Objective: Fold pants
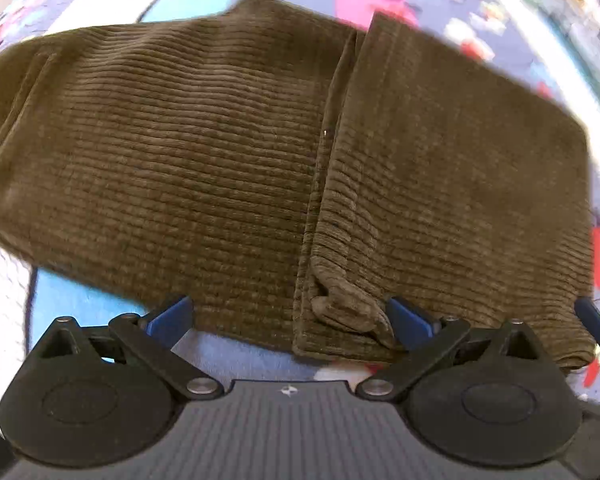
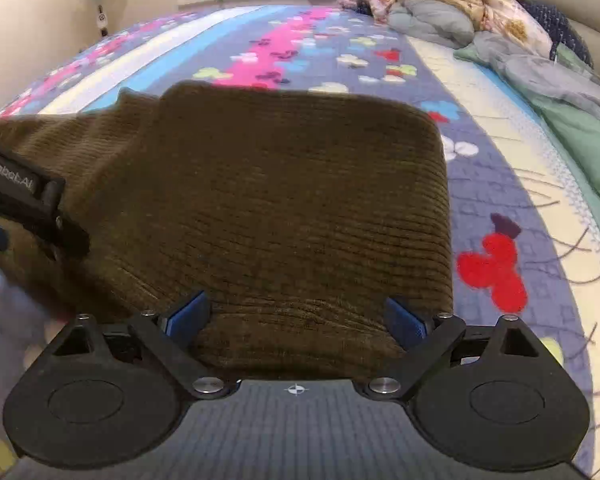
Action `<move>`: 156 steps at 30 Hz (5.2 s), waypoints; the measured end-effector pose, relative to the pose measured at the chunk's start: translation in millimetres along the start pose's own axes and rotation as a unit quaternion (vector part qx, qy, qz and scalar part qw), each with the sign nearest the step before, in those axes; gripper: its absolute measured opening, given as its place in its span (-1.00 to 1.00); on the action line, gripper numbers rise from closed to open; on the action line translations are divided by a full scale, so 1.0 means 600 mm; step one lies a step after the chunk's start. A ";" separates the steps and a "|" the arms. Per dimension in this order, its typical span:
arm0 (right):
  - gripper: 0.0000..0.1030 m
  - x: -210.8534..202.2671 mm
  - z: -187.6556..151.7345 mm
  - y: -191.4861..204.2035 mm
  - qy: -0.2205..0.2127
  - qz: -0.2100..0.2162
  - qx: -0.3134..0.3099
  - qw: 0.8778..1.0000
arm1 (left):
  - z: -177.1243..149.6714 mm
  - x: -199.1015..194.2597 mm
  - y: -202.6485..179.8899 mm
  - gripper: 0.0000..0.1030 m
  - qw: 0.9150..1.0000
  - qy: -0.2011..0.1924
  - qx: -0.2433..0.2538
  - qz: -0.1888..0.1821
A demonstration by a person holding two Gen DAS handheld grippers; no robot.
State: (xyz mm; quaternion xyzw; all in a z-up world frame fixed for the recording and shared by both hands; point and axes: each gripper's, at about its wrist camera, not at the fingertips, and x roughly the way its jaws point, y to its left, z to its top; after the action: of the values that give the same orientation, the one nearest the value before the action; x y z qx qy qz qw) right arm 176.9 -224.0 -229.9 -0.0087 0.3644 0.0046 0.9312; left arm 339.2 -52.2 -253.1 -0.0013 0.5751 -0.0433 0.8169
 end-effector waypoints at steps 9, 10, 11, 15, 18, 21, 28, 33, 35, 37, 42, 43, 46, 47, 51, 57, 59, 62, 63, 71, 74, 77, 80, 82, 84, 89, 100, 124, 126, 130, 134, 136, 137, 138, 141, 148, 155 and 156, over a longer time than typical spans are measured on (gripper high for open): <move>0.91 -0.090 0.014 -0.079 -0.030 0.040 -0.012 0.999 | -0.035 -0.080 0.018 1.00 0.998 -0.021 -0.055 0.000; 0.91 -0.096 0.014 -0.098 -0.032 0.036 0.003 0.999 | -0.049 -0.095 0.012 1.00 0.998 -0.024 -0.059 -0.010; 0.92 -0.100 0.017 -0.118 -0.031 0.032 0.025 0.999 | -0.060 -0.104 0.006 1.00 0.997 -0.023 -0.065 -0.022; 0.92 -0.094 0.031 -0.206 -0.016 0.040 0.163 0.986 | -0.092 -0.105 -0.025 1.00 0.991 -0.008 -0.103 -0.090; 0.92 -0.079 0.028 -0.253 -0.002 0.052 0.229 0.972 | -0.097 -0.092 -0.060 1.00 0.982 -0.009 -0.164 -0.096; 0.92 -0.071 0.026 -0.287 0.000 0.056 0.259 0.964 | -0.102 -0.081 -0.089 1.00 0.965 -0.004 -0.227 -0.128; 0.94 -0.046 0.017 -0.330 0.013 0.076 0.270 0.960 | -0.099 -0.010 -0.190 1.00 0.965 0.042 -0.216 -0.142; 0.94 -0.016 -0.003 -0.334 0.032 0.092 0.293 0.951 | -0.110 0.016 -0.195 1.00 0.963 0.037 -0.232 -0.133; 0.94 -0.011 -0.012 -0.328 0.035 0.087 0.285 0.954 | -0.102 0.014 -0.188 1.00 0.962 0.051 -0.232 -0.139; 0.94 -0.011 -0.017 -0.315 0.054 0.085 0.255 0.962 | -0.094 0.004 -0.172 1.00 0.960 0.063 -0.231 -0.146; 0.96 -0.039 -0.037 -0.252 0.097 0.136 0.197 0.966 | -0.096 -0.050 -0.123 1.00 0.964 0.049 -0.233 -0.122; 0.96 -0.037 -0.039 -0.235 0.104 0.133 0.188 0.967 | -0.099 -0.058 -0.110 1.00 0.964 0.049 -0.235 -0.117; 0.79 -0.024 -0.039 -0.203 0.098 0.094 0.174 0.975 | -0.112 -0.074 -0.066 1.00 0.958 0.050 -0.264 -0.103; 0.66 -0.017 -0.037 -0.193 0.105 0.099 0.161 0.976 | -0.115 -0.075 -0.056 1.00 0.955 0.052 -0.273 -0.101; -0.11 -0.015 -0.035 -0.164 0.093 0.088 0.124 0.984 | -0.125 -0.079 -0.036 1.00 0.951 0.056 -0.290 -0.097; -0.57 -0.042 -0.023 -0.165 0.072 0.073 0.079 0.992 | -0.138 -0.083 -0.065 1.00 0.960 0.066 -0.248 -0.112; -0.58 -0.064 -0.004 -0.160 0.055 0.070 0.032 0.995 | -0.147 -0.081 -0.075 1.00 0.960 0.072 -0.241 -0.121; -0.54 -0.034 -0.013 -0.147 0.099 0.060 -0.008 0.993 | -0.155 -0.070 -0.086 1.00 0.955 0.082 -0.246 -0.146; -0.52 -0.023 -0.021 -0.149 0.118 0.057 0.000 0.991 | -0.156 -0.068 -0.091 1.00 0.953 0.083 -0.246 -0.155; 0.53 -0.036 -0.021 -0.265 0.137 0.086 0.155 0.975 | -0.131 -0.048 -0.136 1.00 0.951 0.046 -0.243 -0.187; 0.54 -0.030 -0.013 -0.309 0.133 0.070 0.195 0.969 | -0.129 -0.033 -0.178 1.00 0.958 0.051 -0.213 -0.187; 0.56 -0.026 -0.004 -0.342 0.126 0.050 0.215 0.967 | -0.126 -0.013 -0.201 1.00 0.958 0.048 -0.210 -0.187; 0.58 -0.021 -0.006 -0.363 0.128 0.046 0.234 0.963 | -0.112 0.018 -0.214 1.00 0.957 0.055 -0.239 -0.156; 0.58 -0.010 -0.005 -0.363 0.126 0.050 0.237 0.962 | -0.106 0.025 -0.217 1.00 0.951 0.063 -0.271 -0.135; 0.59 -0.001 -0.004 -0.369 0.114 0.068 0.250 0.959 | -0.103 0.023 -0.220 1.00 0.950 0.069 -0.278 -0.125; 0.66 0.059 0.012 -0.387 0.108 0.137 0.331 0.927 | -0.100 0.020 -0.223 1.00 0.949 0.075 -0.278 -0.130; 0.91 0.169 0.087 -0.351 0.148 0.208 0.312 0.915 | -0.085 0.029 -0.194 0.98 0.928 0.128 -0.312 -0.160; -0.49 0.156 0.059 -0.321 0.166 0.196 0.357 0.898 | -0.064 0.062 -0.123 -0.18 0.889 0.169 -0.364 -0.222; -0.62 0.146 0.087 -0.301 0.183 0.168 0.328 0.911 | -0.064 0.058 -0.117 -0.20 0.889 0.168 -0.357 -0.232; -0.68 0.103 0.173 -0.245 0.207 0.115 0.264 0.935 | -0.062 0.055 -0.074 -0.25 0.862 0.188 -0.369 -0.292; -0.69 0.061 0.262 -0.181 0.206 0.119 0.244 0.940 | -0.044 0.012 -0.006 -0.23 0.829 0.190 -0.382 -0.362; -0.69 0.036 0.307 -0.138 0.199 0.115 0.231 0.945 | -0.034 -0.010 0.037 -0.16 0.812 0.187 -0.385 -0.397; -0.70 0.024 0.331 -0.109 0.190 0.109 0.218 0.951 | -0.029 -0.020 0.063 -0.10 0.802 0.185 -0.389 -0.414; -0.70 0.019 0.356 -0.076 0.181 0.098 0.197 0.959 | -0.025 -0.030 0.092 -0.07 0.790 0.181 -0.394 -0.433; -0.71 0.010 0.417 0.036 0.150 0.071 0.139 0.976 | -0.003 -0.044 0.185 0.00 0.766 0.156 -0.399 -0.479; -0.71 0.044 0.482 0.320 0.155 0.067 0.034 0.985 | -0.018 -0.039 0.420 0.11 0.709 0.099 -0.474 -0.512; -0.71 0.139 0.484 0.586 0.157 0.094 -0.028 0.983 | -0.056 -0.043 0.665 0.41 0.716 0.035 -0.546 -0.433; -0.71 0.149 0.481 0.617 0.161 0.095 -0.035 0.982 | -0.061 -0.057 0.696 0.57 0.739 0.019 -0.543 -0.398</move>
State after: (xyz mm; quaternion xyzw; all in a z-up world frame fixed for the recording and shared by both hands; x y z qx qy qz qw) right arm 433.0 152.2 -83.2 -0.0074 0.5087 0.1041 0.8546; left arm 322.5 368.2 -255.0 -0.6723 0.4638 -0.0450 0.5752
